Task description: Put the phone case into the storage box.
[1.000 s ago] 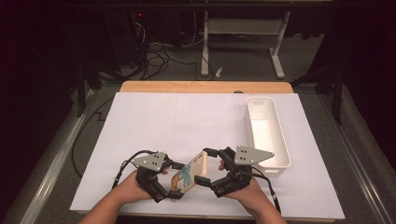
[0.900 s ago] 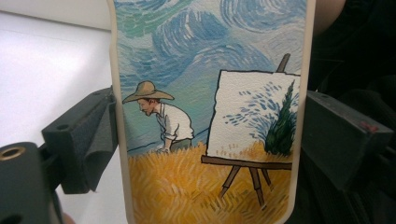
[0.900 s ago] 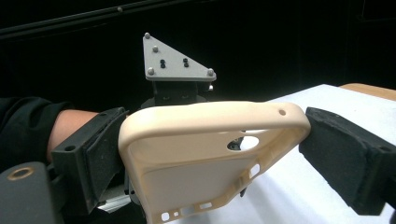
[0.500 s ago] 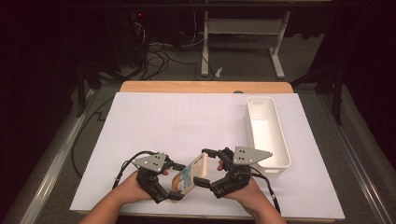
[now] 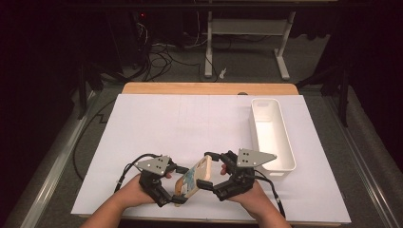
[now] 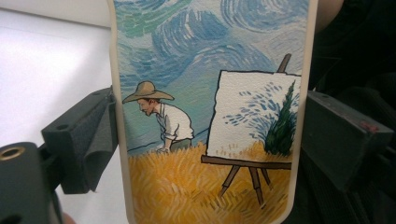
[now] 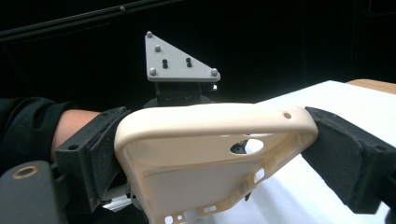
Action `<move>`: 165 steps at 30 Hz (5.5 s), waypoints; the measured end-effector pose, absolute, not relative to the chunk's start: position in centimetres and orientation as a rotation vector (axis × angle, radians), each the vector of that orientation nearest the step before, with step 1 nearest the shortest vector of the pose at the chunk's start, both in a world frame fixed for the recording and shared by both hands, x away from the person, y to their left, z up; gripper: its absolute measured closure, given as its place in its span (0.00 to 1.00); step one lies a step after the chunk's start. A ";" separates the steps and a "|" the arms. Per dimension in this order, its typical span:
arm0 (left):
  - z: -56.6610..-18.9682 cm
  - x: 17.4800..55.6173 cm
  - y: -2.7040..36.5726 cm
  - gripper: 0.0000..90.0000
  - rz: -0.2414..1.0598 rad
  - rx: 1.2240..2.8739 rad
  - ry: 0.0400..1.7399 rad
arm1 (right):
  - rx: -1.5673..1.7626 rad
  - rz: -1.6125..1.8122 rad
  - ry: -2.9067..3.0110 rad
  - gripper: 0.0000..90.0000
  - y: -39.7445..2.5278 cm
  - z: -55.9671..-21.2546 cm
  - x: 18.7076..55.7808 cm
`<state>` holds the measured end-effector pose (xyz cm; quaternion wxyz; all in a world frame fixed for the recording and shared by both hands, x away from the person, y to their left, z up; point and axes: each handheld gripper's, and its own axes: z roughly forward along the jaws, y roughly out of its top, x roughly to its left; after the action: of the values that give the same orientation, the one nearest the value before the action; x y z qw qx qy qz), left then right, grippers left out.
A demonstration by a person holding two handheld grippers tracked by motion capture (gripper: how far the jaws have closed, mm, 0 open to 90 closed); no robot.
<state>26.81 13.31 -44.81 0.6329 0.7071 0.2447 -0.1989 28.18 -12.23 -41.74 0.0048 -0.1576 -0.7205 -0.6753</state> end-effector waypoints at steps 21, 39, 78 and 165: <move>-45.0 26.6 12.9 0.13 -0.447 1.624 0.569 | -0.510 -2.100 -2.263 0.14 -12.0 -41.6 28.1; -44.6 26.7 12.9 0.03 -0.445 1.592 0.598 | -0.513 -2.097 -2.242 0.14 -11.9 -41.4 28.1; -44.2 28.6 17.4 0.01 -0.028 1.440 0.868 | -0.582 -2.148 -2.313 0.14 -13.2 -41.0 27.7; -45.4 28.5 19.5 0.01 0.173 1.367 0.964 | -1.244 -2.395 -2.576 0.14 -20.0 -38.8 26.8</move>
<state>28.52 19.51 -45.38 0.6668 0.6057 0.4273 0.0767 26.81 -20.00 -38.77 -0.2903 -0.3190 -0.6608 -0.6143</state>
